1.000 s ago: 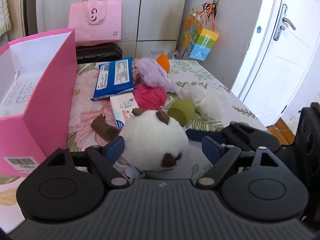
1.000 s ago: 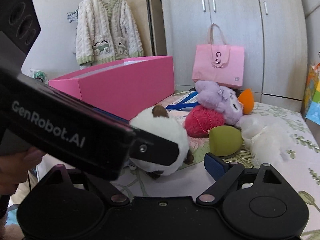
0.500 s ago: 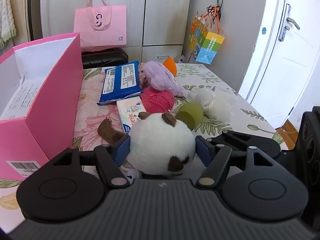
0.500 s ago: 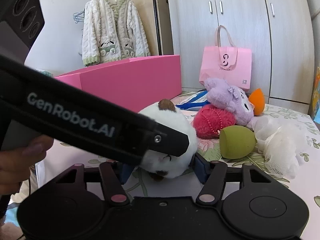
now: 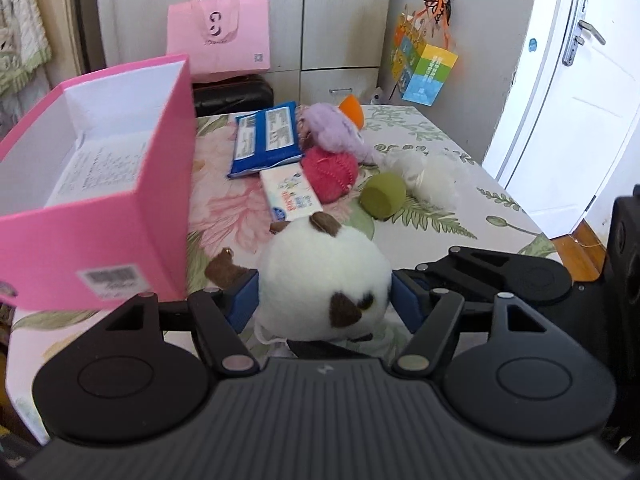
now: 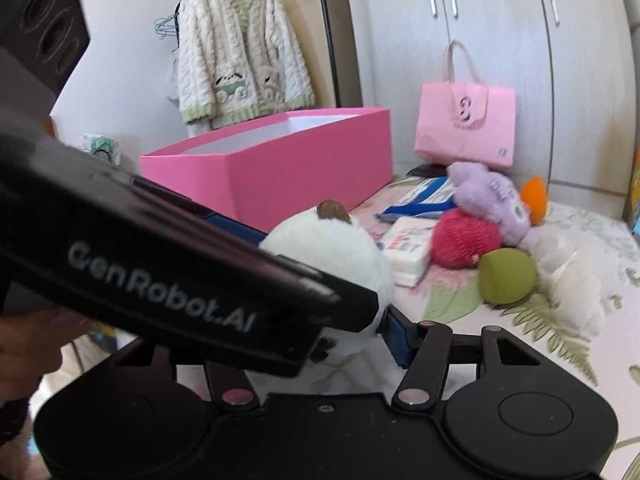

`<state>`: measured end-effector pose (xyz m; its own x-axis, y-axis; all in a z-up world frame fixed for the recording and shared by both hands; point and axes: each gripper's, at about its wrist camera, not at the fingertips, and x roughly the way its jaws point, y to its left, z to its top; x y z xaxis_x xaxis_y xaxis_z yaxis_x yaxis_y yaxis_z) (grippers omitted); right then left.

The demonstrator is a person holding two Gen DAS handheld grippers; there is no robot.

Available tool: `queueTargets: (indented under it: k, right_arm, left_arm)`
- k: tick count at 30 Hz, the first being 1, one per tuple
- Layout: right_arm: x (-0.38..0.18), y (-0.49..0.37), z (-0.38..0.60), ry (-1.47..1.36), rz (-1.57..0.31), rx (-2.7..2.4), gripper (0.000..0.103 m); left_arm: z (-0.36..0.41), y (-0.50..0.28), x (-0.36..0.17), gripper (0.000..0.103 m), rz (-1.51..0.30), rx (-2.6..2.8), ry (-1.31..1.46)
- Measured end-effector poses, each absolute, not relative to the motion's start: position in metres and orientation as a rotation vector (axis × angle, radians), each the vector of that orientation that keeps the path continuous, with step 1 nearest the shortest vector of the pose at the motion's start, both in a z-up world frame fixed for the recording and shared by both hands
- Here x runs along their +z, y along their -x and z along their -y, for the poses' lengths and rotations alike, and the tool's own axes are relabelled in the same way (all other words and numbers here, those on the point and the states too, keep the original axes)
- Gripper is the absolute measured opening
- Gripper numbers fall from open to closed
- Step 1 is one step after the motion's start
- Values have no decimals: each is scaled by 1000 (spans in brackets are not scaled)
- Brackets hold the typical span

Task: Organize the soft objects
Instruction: 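Lift the plush toy with the left gripper and lower it into the pink box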

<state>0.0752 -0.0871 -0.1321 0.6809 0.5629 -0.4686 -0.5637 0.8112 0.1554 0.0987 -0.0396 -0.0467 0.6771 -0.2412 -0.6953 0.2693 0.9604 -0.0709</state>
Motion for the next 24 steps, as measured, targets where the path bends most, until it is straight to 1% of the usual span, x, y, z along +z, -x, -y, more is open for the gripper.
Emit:
queueTargets:
  k: [6, 10, 16, 24]
  right_arm:
    - [-111, -57, 61, 41, -546, 669, 64]
    - [-90, -39, 36, 108, -512, 701, 64]
    - [-61, -28, 4, 173, -518, 777, 64]
    - [-24, -26, -29, 232, -554, 836, 65]
  left_arm:
    - [12, -79, -29, 69, -826, -281, -22]
    - [-10, -64, -13, 68, -847, -271, -17]
    - [-46, -47, 10, 67, -868, -245, 21]
    - [-80, -46, 43, 67, -917, -231, 54]
